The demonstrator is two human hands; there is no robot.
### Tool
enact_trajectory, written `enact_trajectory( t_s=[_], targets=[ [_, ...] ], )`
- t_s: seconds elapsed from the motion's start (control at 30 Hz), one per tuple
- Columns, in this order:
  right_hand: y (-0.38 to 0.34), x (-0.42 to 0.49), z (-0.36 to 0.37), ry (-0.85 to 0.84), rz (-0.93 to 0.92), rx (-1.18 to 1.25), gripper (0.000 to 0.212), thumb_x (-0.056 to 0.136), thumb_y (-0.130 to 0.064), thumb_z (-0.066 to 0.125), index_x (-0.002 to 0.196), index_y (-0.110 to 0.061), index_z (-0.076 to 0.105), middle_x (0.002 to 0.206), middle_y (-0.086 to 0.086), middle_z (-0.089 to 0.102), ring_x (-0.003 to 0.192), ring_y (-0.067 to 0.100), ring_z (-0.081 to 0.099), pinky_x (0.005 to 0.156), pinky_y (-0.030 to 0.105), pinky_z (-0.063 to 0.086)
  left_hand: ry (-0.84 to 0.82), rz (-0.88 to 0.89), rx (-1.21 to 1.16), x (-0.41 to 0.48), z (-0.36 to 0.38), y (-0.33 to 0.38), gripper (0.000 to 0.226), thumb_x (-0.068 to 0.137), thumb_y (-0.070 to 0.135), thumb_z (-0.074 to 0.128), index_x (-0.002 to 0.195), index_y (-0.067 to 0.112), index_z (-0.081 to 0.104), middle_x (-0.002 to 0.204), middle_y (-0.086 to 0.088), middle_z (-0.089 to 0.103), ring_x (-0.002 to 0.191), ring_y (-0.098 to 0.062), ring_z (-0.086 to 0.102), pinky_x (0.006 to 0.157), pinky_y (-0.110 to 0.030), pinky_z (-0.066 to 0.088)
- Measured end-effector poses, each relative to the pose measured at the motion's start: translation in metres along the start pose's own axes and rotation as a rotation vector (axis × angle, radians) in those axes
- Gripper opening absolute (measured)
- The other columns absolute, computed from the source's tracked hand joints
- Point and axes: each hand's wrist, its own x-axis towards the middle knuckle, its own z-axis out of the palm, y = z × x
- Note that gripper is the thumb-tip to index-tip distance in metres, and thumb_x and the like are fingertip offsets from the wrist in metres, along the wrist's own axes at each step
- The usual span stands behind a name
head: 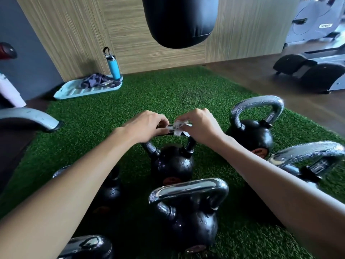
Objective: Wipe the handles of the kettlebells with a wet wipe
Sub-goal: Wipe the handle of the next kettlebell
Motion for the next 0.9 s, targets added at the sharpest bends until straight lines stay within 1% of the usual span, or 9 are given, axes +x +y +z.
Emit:
enact_trajectory(
  t_s=[0.17,0.27,0.33,0.5,0.57,0.67,0.73,0.8,0.9],
  targets=[
    [0.012,-0.019,-0.001,0.087,0.014,0.01,0.02,0.087,-0.018,0.077,0.104,-0.028,0.079,0.099,-0.009,0.078,0.079,0.004,0.07,0.068,0.021,0.056,0.028,-0.015,0.064,-0.009,0.004,-0.001,0.028,0.093,0.051,0.059,0.114,0.032,0.061,0.089,0.009,0.055,0.078,-0.011,0.058,0.075,-0.04,0.056],
    [0.037,-0.026,-0.002,0.052,0.138,0.097,0.022,0.087,-0.025,0.077,0.109,-0.025,0.078,0.098,-0.006,0.078,0.058,-0.015,0.056,0.049,0.002,0.036,0.046,0.0,0.089,-0.014,0.003,0.002,0.017,0.095,0.05,0.059,0.103,0.035,0.06,0.084,0.006,0.053,0.075,-0.013,0.058,0.072,-0.04,0.055],
    [0.045,-0.028,-0.001,0.018,0.189,0.184,0.023,0.086,-0.027,0.077,0.109,-0.024,0.078,0.093,-0.004,0.078,0.046,-0.015,0.051,0.042,0.006,0.035,0.058,0.011,0.09,-0.019,0.002,0.003,0.013,0.096,0.048,0.059,0.097,0.035,0.06,0.08,0.006,0.056,0.071,-0.014,0.058,0.069,-0.04,0.055],
    [0.039,-0.023,-0.011,-0.057,0.078,0.214,0.029,0.08,-0.024,0.083,0.108,-0.025,0.078,0.091,-0.015,0.075,0.06,-0.014,0.057,0.054,0.006,0.044,0.077,0.01,0.093,-0.031,0.005,-0.002,0.014,0.094,0.053,0.058,0.099,0.04,0.059,0.078,0.007,0.056,0.071,-0.012,0.056,0.064,-0.034,0.05],
    [0.043,-0.026,-0.012,-0.085,0.08,0.229,0.029,0.077,-0.024,0.085,0.106,-0.024,0.079,0.081,-0.018,0.072,0.055,-0.014,0.056,0.05,0.007,0.04,0.094,0.006,0.079,-0.036,0.007,-0.004,0.013,0.094,0.052,0.057,0.1,0.041,0.059,0.079,0.007,0.057,0.074,-0.013,0.057,0.067,-0.035,0.05],
    [0.056,-0.042,0.002,-0.121,0.161,0.232,0.03,0.075,-0.027,0.086,0.103,-0.02,0.079,0.072,-0.018,0.066,0.048,-0.015,0.053,0.044,0.007,0.036,0.108,-0.005,0.087,-0.041,0.006,-0.005,0.013,0.095,0.053,0.056,0.102,0.043,0.061,0.078,0.008,0.056,0.074,-0.012,0.057,0.071,-0.037,0.053],
    [0.061,-0.054,0.019,-0.178,0.219,0.224,0.021,0.075,-0.03,0.086,0.094,-0.021,0.081,0.067,-0.019,0.065,0.043,-0.009,0.049,0.044,0.008,0.032,0.109,-0.008,0.089,-0.043,0.006,-0.006,0.012,0.096,0.052,0.057,0.101,0.042,0.062,0.077,0.008,0.056,0.072,-0.011,0.056,0.069,-0.036,0.051],
    [0.062,-0.059,0.028,-0.158,0.288,0.271,0.014,0.076,-0.033,0.085,0.085,-0.023,0.08,0.055,-0.017,0.059,0.039,-0.005,0.043,0.041,0.01,0.029,0.115,-0.015,0.096,-0.044,0.007,-0.005,0.012,0.096,0.051,0.056,0.101,0.042,0.061,0.076,0.008,0.057,0.071,-0.011,0.057,0.064,-0.033,0.049],
    [0.068,-0.056,0.027,-0.097,0.329,0.347,0.017,0.075,-0.036,0.085,0.087,-0.026,0.08,0.058,-0.013,0.063,0.045,-0.001,0.041,0.042,0.012,0.03,0.133,-0.014,0.088,-0.041,0.008,-0.006,0.012,0.097,0.05,0.056,0.101,0.041,0.062,0.073,0.01,0.057,0.068,-0.01,0.057,0.059,-0.032,0.048]
  ],
)
